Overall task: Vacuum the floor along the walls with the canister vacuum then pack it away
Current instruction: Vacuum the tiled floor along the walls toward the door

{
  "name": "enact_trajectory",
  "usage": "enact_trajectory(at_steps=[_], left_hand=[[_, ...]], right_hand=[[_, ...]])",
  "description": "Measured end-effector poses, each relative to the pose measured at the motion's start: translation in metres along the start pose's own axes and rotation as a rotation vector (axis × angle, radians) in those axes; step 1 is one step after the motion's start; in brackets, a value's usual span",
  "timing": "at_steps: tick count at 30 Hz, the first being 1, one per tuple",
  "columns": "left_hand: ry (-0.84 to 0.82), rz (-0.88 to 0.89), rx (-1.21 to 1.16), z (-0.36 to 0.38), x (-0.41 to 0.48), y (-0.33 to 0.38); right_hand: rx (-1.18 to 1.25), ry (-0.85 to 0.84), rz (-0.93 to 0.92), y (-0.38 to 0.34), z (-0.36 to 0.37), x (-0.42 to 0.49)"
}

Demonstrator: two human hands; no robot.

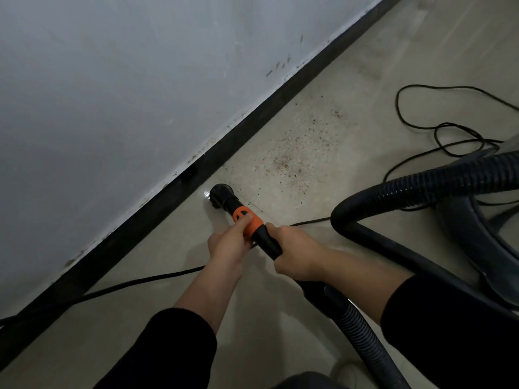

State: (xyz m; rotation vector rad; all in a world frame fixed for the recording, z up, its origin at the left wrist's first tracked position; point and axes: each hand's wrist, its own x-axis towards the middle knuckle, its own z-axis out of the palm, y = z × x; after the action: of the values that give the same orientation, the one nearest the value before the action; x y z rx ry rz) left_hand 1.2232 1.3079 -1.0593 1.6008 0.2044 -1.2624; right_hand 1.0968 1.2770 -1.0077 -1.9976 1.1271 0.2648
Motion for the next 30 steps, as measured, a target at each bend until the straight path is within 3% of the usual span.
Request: enact_trajectory(at_steps=[30], left_hand=[[-0.132, -0.025, 0.150, 0.057, -0.055, -0.056]], right_hand=[[0.114, 0.083, 0.190, 0.066, -0.008, -0.076]])
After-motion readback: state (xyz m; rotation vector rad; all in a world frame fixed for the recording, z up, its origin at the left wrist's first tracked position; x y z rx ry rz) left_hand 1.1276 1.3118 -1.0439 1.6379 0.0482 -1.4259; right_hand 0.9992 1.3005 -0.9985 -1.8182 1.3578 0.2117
